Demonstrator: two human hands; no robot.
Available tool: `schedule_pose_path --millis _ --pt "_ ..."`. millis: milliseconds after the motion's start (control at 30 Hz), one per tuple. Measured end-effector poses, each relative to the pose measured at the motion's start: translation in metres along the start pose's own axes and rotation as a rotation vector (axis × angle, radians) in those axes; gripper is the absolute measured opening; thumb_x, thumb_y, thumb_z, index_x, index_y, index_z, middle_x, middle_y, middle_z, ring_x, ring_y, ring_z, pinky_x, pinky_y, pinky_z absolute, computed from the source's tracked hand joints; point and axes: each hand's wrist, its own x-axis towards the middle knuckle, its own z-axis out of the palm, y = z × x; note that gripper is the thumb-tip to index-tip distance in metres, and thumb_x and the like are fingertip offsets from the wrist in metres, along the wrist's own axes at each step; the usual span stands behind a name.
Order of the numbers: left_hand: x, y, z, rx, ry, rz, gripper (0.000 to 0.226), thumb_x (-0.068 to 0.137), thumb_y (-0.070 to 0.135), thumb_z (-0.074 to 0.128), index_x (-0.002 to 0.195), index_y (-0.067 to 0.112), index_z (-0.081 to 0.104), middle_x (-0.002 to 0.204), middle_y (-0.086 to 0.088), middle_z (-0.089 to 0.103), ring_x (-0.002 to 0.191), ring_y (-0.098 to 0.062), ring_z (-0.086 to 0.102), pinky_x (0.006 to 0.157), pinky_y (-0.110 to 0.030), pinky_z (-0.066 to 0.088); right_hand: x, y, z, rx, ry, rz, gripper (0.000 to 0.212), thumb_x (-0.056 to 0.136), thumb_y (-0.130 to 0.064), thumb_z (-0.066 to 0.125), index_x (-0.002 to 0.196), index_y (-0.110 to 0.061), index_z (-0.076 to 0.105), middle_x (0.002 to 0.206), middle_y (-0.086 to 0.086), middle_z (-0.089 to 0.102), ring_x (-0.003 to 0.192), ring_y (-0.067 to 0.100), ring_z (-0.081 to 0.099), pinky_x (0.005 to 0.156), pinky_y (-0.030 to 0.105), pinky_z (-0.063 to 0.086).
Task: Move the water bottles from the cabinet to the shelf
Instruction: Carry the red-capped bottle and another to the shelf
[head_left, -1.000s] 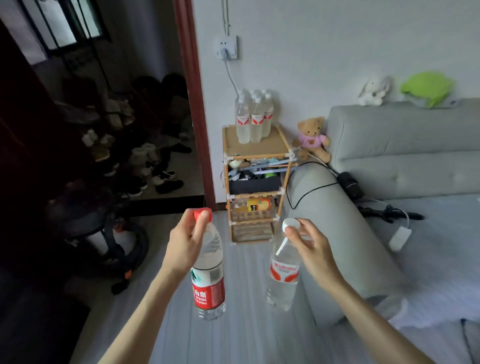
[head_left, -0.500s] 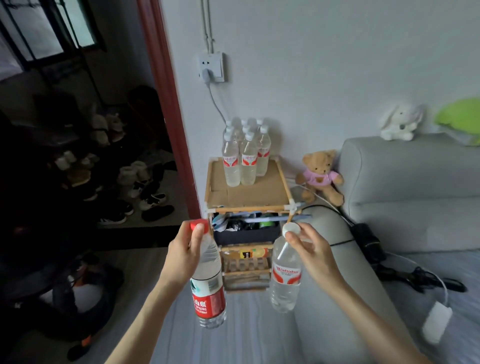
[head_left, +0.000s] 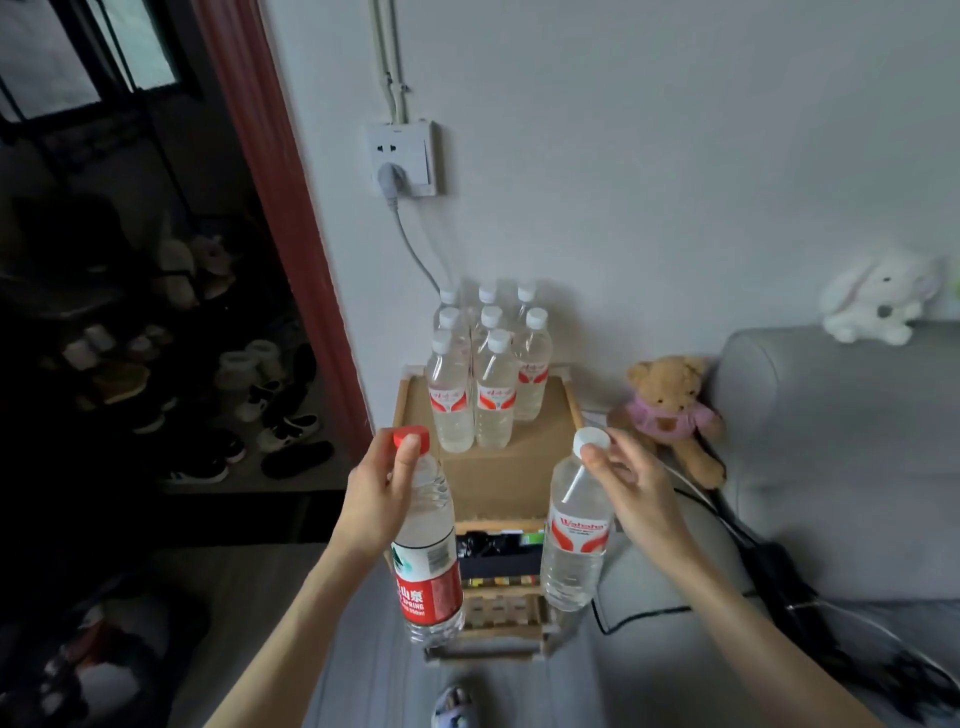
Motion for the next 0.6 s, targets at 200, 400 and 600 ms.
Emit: schedule_pose_path --millis 200,400,600 --pt "0.079 -0.021 0.014 0.041 -0.100 0.083 0.083 0.074 0.075 0.028 0.120 0.010 0.051 0.083 0.014 0.061 0.080 0.012 0.057 0.066 -0.004 0.040 0.079 0.006 0.014 -0.108 -0.028 0.050 0.080 0.067 -0.068 0.050 0.128 -0.016 0.051 0.123 0.004 0.061 0.112 0.015 0.057 0.098 0.040 0.048" --pt "0.109 -0.036 0.028 0.024 -0.231 -0.001 0.017 0.086 0.050 0.041 0.094 0.036 0.047 0.089 0.012 0.060 0.084 0.004 0.057 0.067 -0.012 0.039 0.126 0.019 0.026 -0.074 0.033 0.084 0.061 0.072 -0.057 0.053 0.119 -0.019 0.057 0.118 0.001 0.061 0.109 0.013 0.057 0.095 0.036 0.048" --pt "0.126 -0.052 0.038 -0.012 -0.281 0.004 0.038 0.081 0.065 0.039 0.102 0.035 0.050 0.097 0.012 0.063 0.094 0.001 0.058 0.079 -0.014 0.046 0.161 0.023 0.035 -0.070 -0.039 0.039 0.012 0.088 -0.028 0.055 0.097 -0.036 0.056 0.096 -0.015 0.063 0.092 -0.004 0.059 0.079 0.015 0.047"
